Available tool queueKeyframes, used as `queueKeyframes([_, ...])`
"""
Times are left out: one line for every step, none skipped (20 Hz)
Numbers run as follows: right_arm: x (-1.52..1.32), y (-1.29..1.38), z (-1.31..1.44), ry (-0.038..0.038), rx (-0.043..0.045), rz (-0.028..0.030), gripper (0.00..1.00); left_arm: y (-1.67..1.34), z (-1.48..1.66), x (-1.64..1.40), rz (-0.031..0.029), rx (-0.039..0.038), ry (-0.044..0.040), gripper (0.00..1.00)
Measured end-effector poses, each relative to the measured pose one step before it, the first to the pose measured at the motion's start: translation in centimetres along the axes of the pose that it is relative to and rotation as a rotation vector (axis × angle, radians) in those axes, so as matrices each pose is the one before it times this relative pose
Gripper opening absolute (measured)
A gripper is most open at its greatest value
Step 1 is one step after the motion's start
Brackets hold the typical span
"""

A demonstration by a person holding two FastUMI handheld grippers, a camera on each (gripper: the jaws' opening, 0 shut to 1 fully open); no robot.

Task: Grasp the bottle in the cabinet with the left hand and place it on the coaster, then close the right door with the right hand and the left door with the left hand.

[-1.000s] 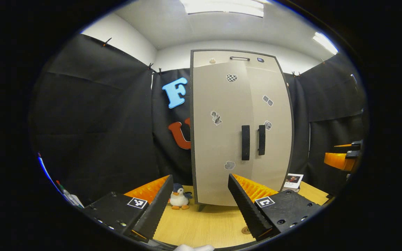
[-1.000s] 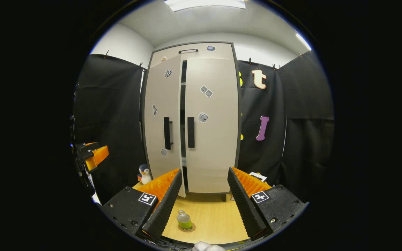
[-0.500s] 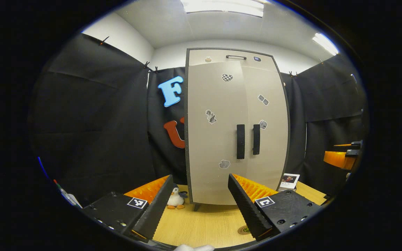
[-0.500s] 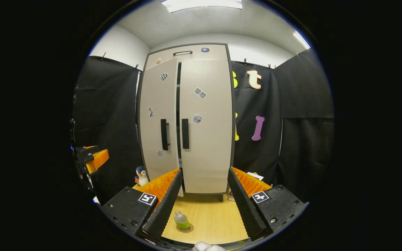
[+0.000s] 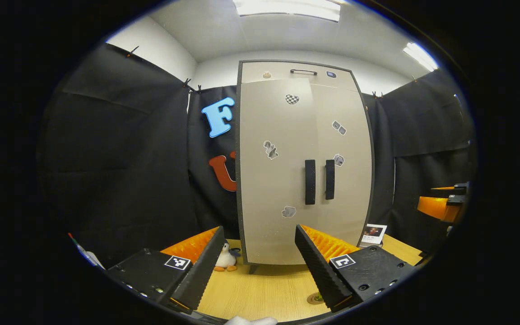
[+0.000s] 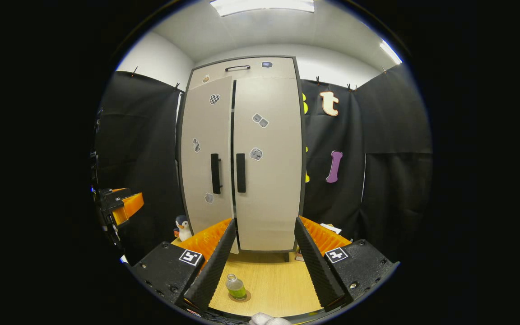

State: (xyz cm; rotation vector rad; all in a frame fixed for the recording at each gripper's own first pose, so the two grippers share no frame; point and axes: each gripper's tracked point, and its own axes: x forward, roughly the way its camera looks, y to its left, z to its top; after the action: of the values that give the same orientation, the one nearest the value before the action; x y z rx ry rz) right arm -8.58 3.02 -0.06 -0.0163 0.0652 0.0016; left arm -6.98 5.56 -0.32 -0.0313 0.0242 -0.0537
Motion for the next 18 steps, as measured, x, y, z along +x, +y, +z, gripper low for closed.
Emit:
queueKeyframes([0.007,-0.122,0.097,-0.00169,0.00048,-0.00139,0.81,0.045,0.073,0.175,0.00150,-0.00147,-0.00079,0.96])
queueKeyframes([0.062,-0.060,0.096,-0.00255,-0.00062,-0.00278,0.81,0.001,0.066,0.048,0.00065,-0.00267,-0.00258,0.96])
queueKeyframes([0.042,-0.165,0.077,-0.00254,-0.00072,-0.00294,0.81,-0.048,0.175,0.040,-0.00161,-0.00188,-0.00138,0.96])
queueKeyframes([0.129,-0.158,0.075,-0.00177,0.00085,-0.00265,0.81,0.000,0.044,0.031,0.00055,0.00076,-0.00194,0.96])
queueKeyframes([0.055,-0.108,0.087,-0.00085,0.00177,-0.00060,0.81,-0.051,-0.007,0.104,0.00051,0.00269,-0.00170,0.96])
queueKeyframes([0.026,-0.091,-0.054,0.00178,0.00227,-0.00039,0.81,-0.018,0.029,0.072,0.00062,0.00293,-0.00004,0.96])
queueKeyframes([0.107,-0.057,0.047,-0.00038,0.00109,0.00117,0.81,-0.080,0.010,0.003,0.00108,0.00127,0.00107,0.96])
queueKeyframes([0.007,-0.052,0.007,0.00120,-0.00199,0.00052,0.81,-0.118,-0.061,0.092,0.00076,-0.00027,0.00039,0.96])
queueKeyframes([0.049,-0.096,0.089,-0.00049,-0.00349,0.00061,0.81,-0.132,-0.134,0.060,0.00039,-0.00019,0.00252,0.96])
queueKeyframes([0.043,-0.094,-0.045,0.00005,-0.00280,0.00130,0.81,-0.084,-0.097,0.013,0.00130,0.00057,0.00367,0.96])
queueKeyframes([0.150,-0.091,0.008,0.00157,-0.00146,0.00231,0.81,-0.066,-0.083,0.010,0.00205,0.00099,0.00131,0.96])
queueKeyframes([0.025,-0.028,-0.059,-0.00050,0.00038,0.00223,0.81,-0.212,-0.032,0.024,0.00051,0.00116,0.00272,0.96])
queueKeyframes([0.102,-0.160,0.023,0.00000,0.00064,0.00050,0.81,-0.157,-0.127,0.076,0.00176,0.00179,0.00208,0.96])
queueKeyframes([0.161,-0.145,-0.007,0.00362,0.00034,0.00122,0.81,-0.095,-0.089,0.075,0.00238,0.00227,0.00163,0.96])
queueKeyframes([0.088,-0.156,-0.125,0.00792,0.00044,-0.00102,0.81,-0.050,-0.082,0.026,0.00339,0.00054,0.00638,0.96])
queueKeyframes([0.128,-0.114,-0.024,0.00131,0.00252,-0.00018,0.81,-0.166,-0.091,-0.023,-0.00029,-0.00308,0.00533,0.96])
queueKeyframes([0.138,-0.145,0.055,-0.00005,0.00164,-0.00358,0.81,-0.060,0.044,-0.064,-0.00410,-0.00207,0.00054,0.96])
queueKeyframes([0.052,-0.186,-0.068,0.00077,0.00226,-0.00449,0.81,-0.087,-0.345,0.013,-0.00135,0.00302,0.00620,0.96])
